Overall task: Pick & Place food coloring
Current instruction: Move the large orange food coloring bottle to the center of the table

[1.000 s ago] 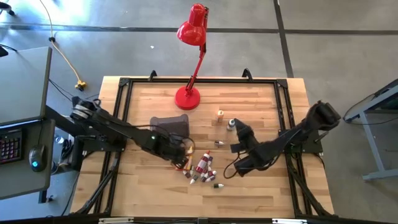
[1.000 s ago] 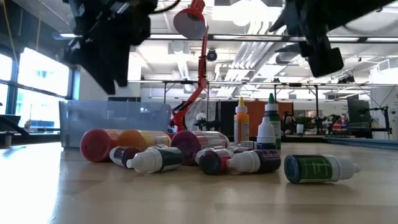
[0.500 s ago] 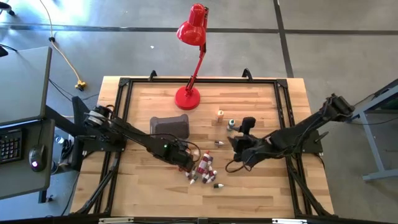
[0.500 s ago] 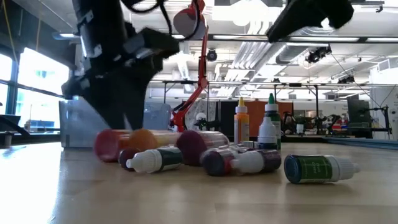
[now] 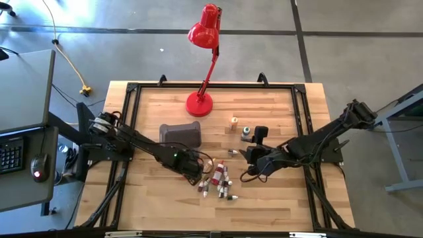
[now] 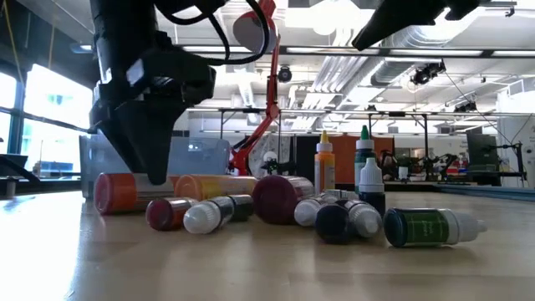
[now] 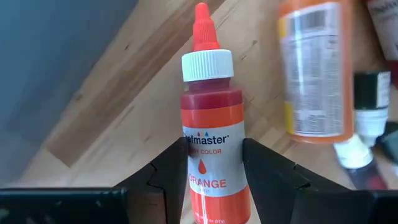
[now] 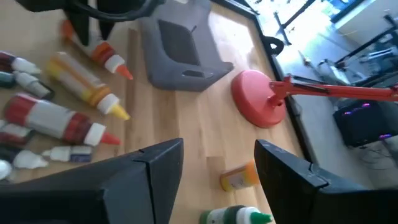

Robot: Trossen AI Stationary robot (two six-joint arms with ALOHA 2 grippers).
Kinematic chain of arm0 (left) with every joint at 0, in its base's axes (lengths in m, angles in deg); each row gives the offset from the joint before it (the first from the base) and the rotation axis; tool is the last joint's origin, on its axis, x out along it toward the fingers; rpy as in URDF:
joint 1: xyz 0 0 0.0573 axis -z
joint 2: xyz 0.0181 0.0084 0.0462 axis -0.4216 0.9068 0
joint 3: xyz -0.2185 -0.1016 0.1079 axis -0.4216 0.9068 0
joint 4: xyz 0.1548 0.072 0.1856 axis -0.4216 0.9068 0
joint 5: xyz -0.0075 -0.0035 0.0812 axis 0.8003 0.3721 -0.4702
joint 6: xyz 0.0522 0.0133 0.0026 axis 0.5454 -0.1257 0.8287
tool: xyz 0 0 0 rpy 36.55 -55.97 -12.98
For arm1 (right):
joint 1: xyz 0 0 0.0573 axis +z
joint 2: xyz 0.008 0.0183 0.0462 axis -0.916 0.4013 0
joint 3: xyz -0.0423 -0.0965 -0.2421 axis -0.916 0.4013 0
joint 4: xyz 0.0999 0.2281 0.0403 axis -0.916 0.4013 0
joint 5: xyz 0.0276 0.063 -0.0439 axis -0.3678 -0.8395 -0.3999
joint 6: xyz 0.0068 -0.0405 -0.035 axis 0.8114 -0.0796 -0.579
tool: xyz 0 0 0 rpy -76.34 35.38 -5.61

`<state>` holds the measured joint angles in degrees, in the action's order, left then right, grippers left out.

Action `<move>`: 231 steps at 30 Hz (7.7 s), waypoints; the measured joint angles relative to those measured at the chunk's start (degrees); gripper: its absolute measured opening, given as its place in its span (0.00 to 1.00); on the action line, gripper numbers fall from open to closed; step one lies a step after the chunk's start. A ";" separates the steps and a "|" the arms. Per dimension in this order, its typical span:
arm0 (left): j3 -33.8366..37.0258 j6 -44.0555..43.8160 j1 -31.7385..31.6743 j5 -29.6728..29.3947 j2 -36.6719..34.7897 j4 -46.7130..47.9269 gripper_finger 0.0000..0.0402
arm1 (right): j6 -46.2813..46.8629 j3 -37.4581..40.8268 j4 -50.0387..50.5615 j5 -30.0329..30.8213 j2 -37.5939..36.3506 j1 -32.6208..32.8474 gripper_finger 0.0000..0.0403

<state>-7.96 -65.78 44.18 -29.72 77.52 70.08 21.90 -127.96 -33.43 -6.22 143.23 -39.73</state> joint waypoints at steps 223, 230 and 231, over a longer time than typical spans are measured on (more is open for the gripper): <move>-2.95 60.26 -16.24 6.21 -0.81 -57.83 0.58 | 15.95 37.48 -38.50 -4.06 -14.93 -6.79 0.28; -2.95 60.26 -16.24 6.17 -0.81 -57.86 0.58 | 16.16 39.26 -37.84 -4.11 -14.94 -9.79 0.30; -2.95 60.26 -16.24 6.17 -0.81 -57.84 0.58 | 16.80 40.05 -37.84 -4.03 -14.93 -10.21 0.30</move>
<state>-10.91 -5.51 27.94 -23.56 76.71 12.24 38.70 -87.91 -71.27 -10.25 128.30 -49.94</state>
